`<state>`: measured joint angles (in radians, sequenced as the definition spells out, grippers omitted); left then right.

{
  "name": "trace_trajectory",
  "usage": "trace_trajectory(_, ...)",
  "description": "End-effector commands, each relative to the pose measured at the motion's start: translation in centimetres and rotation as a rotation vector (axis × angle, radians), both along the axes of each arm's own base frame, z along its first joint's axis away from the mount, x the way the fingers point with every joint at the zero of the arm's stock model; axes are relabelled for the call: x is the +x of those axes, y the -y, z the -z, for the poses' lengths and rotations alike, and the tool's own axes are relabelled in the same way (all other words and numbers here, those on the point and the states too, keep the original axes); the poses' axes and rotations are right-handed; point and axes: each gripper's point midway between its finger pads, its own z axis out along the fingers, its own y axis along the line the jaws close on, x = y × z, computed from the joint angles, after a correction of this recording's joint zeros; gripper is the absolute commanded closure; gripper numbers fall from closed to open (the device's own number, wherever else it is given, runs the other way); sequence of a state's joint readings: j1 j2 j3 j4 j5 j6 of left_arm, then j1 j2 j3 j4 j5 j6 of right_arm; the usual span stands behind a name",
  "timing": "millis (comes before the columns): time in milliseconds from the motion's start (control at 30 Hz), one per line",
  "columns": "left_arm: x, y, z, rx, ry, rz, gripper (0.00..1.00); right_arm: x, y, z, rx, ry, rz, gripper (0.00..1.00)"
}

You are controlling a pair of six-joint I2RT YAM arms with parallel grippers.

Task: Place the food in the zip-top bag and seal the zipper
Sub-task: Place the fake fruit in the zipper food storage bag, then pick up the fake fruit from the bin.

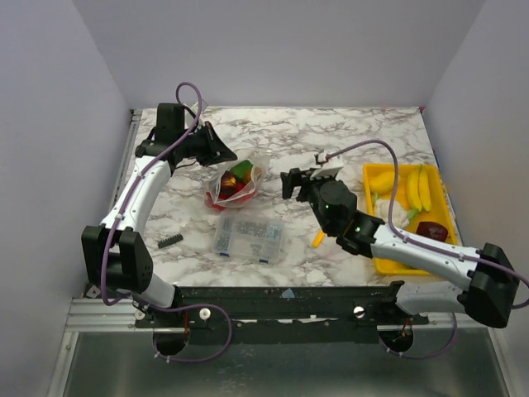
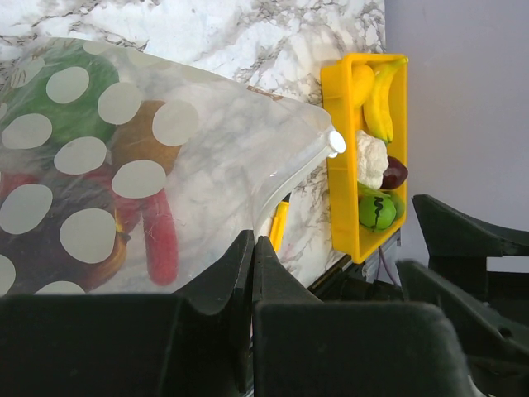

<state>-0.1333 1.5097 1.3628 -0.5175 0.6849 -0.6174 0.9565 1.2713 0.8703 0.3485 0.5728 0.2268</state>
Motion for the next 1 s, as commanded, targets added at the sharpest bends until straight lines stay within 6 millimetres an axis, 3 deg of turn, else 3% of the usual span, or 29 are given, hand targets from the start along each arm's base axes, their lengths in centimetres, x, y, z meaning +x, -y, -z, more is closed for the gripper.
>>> trace_trajectory(0,-0.3,0.3,-1.1,-0.018,0.030,0.018,1.00,-1.1,9.4,4.0,-0.064,-0.066,0.365,0.17)
trace_trajectory(267,-0.1,0.3,-0.7,-0.012,0.023,0.015,1.00,-3.2,19.6,5.6,-0.010,-0.133,0.664,0.24)
trace_trajectory(433,-0.1,0.2,-0.7,-0.009,0.022,0.013,1.00,-2.8,24.7,6.8,0.034,-0.210,0.768,0.24)
trace_trajectory(567,-0.1,0.1,-0.7,-0.006,0.023,0.010,1.00,-2.4,27.7,8.0,0.045,-0.305,0.836,0.24)
trace_trajectory(700,-0.1,0.2,-0.7,-0.005,0.024,0.012,1.00,-1.4,28.3,9.4,0.063,-0.443,0.810,0.25)
trace_trajectory(800,-0.1,0.2,-0.7,-0.004,0.026,0.012,1.00,-0.4,25.8,10.0,0.087,-0.645,0.655,0.25)
trace_trajectory(900,-0.1,0.2,-0.6,-0.005,0.020,0.013,1.00,0.2,24.1,8.7,0.066,-0.713,0.565,0.24)
trace_trajectory(967,-0.1,0.2,-0.5,-0.004,0.019,0.011,1.00,0.6,24.4,7.9,0.039,-0.703,0.569,0.23)
